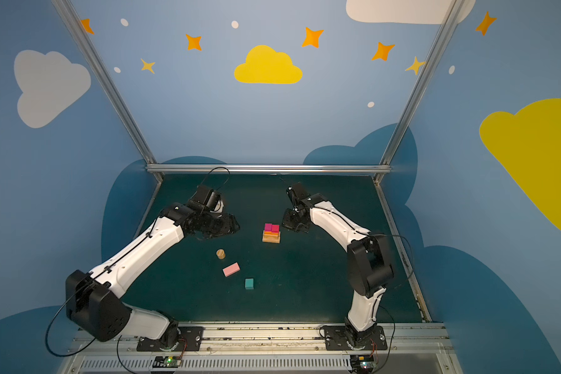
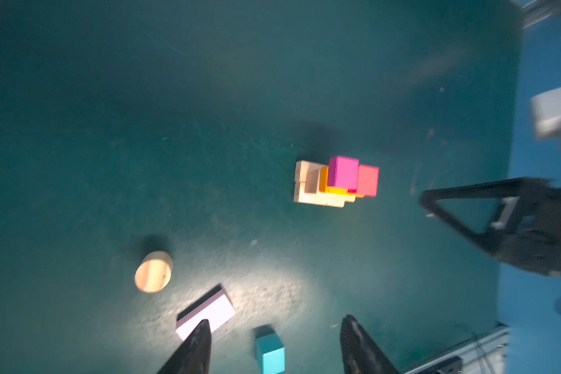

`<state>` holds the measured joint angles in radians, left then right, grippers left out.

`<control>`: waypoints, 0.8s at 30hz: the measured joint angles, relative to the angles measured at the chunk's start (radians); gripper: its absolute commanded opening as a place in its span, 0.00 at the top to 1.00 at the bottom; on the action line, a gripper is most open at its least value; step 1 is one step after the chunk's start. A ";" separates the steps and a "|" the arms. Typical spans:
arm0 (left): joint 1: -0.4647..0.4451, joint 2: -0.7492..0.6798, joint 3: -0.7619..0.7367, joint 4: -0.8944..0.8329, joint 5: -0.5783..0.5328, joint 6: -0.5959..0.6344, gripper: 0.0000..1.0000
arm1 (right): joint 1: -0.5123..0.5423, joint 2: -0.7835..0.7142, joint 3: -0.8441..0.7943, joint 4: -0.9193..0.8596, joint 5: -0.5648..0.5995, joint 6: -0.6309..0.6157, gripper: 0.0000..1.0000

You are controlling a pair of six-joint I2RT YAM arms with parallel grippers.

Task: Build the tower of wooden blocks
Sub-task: 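Close the left gripper on the pink block while raising the right gripper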

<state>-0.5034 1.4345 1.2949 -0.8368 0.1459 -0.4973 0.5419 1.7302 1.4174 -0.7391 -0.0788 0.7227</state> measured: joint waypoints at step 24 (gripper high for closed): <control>-0.167 0.035 -0.290 0.016 -0.153 -0.485 0.21 | -0.056 -0.311 -0.330 0.059 0.063 -0.048 0.56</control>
<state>-0.6704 1.4700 1.0054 -0.8211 -0.0074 -0.9821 0.4854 1.4189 1.0874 -0.6804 -0.0154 0.6750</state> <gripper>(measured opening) 0.789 0.437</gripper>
